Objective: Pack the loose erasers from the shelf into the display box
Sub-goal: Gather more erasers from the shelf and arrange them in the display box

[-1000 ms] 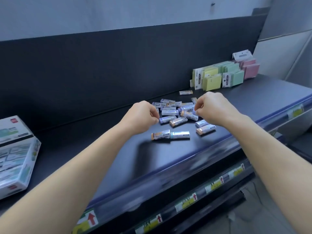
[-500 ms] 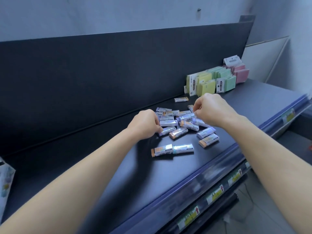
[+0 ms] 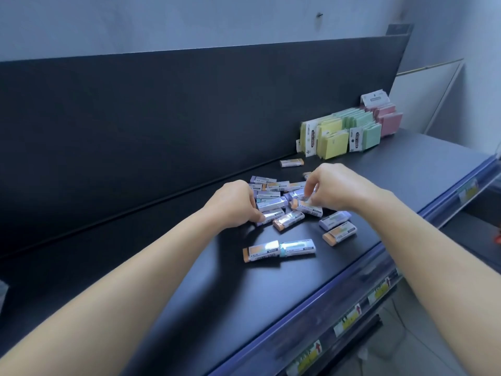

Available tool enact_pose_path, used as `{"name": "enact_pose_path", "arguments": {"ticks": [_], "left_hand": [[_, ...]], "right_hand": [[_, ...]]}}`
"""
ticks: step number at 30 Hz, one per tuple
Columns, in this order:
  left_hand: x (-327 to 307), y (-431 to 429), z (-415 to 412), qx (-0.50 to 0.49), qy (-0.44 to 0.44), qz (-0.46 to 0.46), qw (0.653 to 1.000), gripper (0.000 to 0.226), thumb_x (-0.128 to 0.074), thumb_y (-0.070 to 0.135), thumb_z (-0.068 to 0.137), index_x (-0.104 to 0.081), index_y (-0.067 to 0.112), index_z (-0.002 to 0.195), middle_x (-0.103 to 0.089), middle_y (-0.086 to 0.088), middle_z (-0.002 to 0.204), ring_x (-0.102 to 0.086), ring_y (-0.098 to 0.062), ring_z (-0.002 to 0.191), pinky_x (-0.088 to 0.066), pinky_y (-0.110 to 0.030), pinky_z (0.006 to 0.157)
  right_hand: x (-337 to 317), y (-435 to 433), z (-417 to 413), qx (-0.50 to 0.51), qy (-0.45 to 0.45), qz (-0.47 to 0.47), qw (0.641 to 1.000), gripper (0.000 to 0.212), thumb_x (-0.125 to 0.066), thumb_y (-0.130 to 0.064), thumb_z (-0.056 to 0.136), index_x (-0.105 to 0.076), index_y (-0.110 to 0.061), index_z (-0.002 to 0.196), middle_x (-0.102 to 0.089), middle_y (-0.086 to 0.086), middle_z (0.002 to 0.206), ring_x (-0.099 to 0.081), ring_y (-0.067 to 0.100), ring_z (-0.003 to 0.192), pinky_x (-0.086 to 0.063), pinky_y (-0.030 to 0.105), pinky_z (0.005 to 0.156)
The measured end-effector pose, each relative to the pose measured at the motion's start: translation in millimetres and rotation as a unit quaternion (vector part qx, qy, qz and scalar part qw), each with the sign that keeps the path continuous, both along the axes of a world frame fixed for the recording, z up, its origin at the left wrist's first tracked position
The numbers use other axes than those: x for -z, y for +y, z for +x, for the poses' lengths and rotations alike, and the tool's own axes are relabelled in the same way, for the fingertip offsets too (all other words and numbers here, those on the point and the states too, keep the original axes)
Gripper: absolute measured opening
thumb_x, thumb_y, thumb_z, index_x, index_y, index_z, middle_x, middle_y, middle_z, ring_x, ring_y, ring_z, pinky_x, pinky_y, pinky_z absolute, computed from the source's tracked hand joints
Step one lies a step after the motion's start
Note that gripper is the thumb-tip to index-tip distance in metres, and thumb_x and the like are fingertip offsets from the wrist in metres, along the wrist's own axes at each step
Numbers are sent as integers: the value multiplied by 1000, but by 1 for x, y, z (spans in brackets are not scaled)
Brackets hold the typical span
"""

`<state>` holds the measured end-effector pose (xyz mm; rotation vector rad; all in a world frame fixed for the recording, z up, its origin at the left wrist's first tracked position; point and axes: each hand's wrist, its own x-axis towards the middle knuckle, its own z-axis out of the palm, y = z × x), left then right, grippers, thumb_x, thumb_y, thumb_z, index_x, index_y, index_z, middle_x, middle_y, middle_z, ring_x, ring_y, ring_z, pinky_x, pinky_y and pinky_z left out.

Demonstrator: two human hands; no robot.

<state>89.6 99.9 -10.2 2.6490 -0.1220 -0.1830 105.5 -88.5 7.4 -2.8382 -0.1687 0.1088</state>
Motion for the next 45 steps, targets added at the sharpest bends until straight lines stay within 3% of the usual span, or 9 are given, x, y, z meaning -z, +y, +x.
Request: {"name": "enact_pose_path", "arguments": {"ticks": [4,9,16,19,22,27,31,35,45], "left_hand": [[-4,-7,-2,-12,-37,5,999,26,-76,18,74,-52,18,63,-55,4,66,-50,-14,63,-32,-24,48],[-6,-23,-6,11,-8,4,1000,11,-76,19,73,-66,16,71,-65,-1,72,-55,-15,64,-38,-23,50],[-3,-36,-5,-71,-49,11,996,16,-70,11,76,-58,17,68,-59,4,71,-58,-17,72,-39,-24,54],[-4,-38,-6,-92,-35,24,995,20,-71,11,75,-56,17,65,-59,4,67,-56,-18,71,-36,-24,51],[-3,-44,-10,-92,-17,26,995,15,-72,14,73,-63,20,63,-59,5,64,-54,-15,67,-35,-24,50],[2,-61,-13,-90,-8,12,996,6,-74,21,72,-70,21,67,-69,-5,72,-53,-18,70,-40,-28,66],[4,-71,-12,-94,-14,30,995,7,-74,15,70,-69,16,67,-69,-10,71,-56,-20,65,-41,-25,59],[6,-80,-15,-100,-9,61,993,14,-76,14,71,-71,8,83,-70,-8,81,-56,-18,68,-37,-23,52],[-20,-52,-40,-184,-30,-21,982,7,-71,19,74,-67,19,68,-61,5,65,-52,-10,62,-39,-22,56]], "right_hand": [[1,1,2,-34,35,-29,998,18,-72,-12,79,-72,-13,98,-65,6,103,-62,27,90,-45,27,68],[4,-1,11,-78,44,-53,995,24,-72,-11,75,-71,-3,98,-70,16,105,-66,32,97,-45,29,65],[4,-5,16,-145,51,-61,986,28,-75,-17,74,-67,-3,97,-70,15,98,-57,25,74,-45,30,63],[7,-10,19,-165,43,-60,983,24,-71,-17,74,-65,-1,92,-66,12,85,-51,24,69,-43,30,61],[6,-15,21,-184,46,-43,981,17,-68,-18,75,-61,-3,80,-57,8,75,-47,23,66,-40,30,58],[-2,-24,25,-208,19,2,978,24,-67,-23,78,-64,-2,88,-64,13,83,-49,22,68,-41,30,60],[-5,-33,31,-223,15,35,974,20,-64,-21,80,-61,-5,91,-65,11,89,-49,21,68,-41,31,62],[-5,-40,36,-231,-5,74,970,10,-61,-18,80,-55,-13,88,-61,2,86,-54,14,64,-43,32,61],[-5,-15,39,-282,-26,117,952,8,-59,-16,84,-59,-13,91,-60,0,86,-56,22,79,-46,33,68]]}}
